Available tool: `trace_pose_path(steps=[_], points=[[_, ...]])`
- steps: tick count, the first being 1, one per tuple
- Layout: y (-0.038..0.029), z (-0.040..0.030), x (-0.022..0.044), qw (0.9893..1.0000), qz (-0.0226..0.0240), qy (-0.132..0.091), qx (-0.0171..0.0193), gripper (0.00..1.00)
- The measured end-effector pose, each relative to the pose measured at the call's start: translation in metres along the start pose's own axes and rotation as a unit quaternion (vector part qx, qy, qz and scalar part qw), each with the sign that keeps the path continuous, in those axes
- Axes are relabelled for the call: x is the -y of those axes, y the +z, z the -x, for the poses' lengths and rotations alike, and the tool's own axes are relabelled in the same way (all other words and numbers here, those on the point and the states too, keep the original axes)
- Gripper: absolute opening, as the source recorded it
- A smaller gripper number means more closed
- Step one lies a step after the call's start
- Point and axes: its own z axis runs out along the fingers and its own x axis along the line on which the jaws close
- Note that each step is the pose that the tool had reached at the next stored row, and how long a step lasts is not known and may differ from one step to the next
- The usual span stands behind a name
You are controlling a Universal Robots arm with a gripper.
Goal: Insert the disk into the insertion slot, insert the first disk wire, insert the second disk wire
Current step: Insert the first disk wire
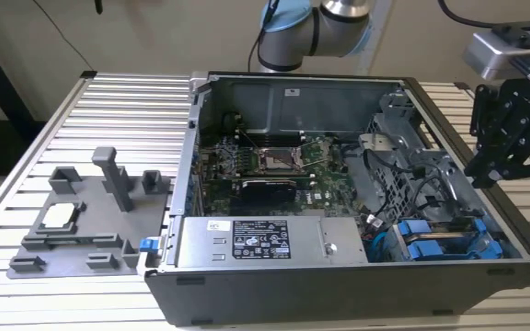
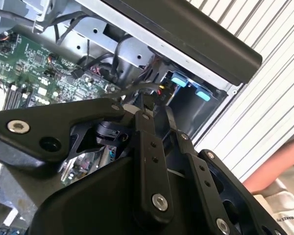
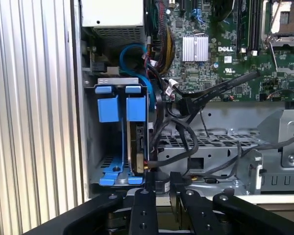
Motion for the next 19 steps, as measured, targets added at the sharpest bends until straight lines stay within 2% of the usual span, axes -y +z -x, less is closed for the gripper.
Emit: trace_pose_path(steps=[7,10,12,19], points=[[0.0003,0.0236,-0.0005,1.0000,-0.0001,0.000,-0.0027,0.27],[0.0003,0.0250,-0.0011,1.0000,-0.0001,0.000,-0.0028,0.27],[0.0002,0.0250,-0.0044,1.0000,-0.0001,0.000,-0.0028,0.27],[-0.0008,0.0246,-0.0220,1.0000,-0.0002,0.000,-0.0028,0.27]])
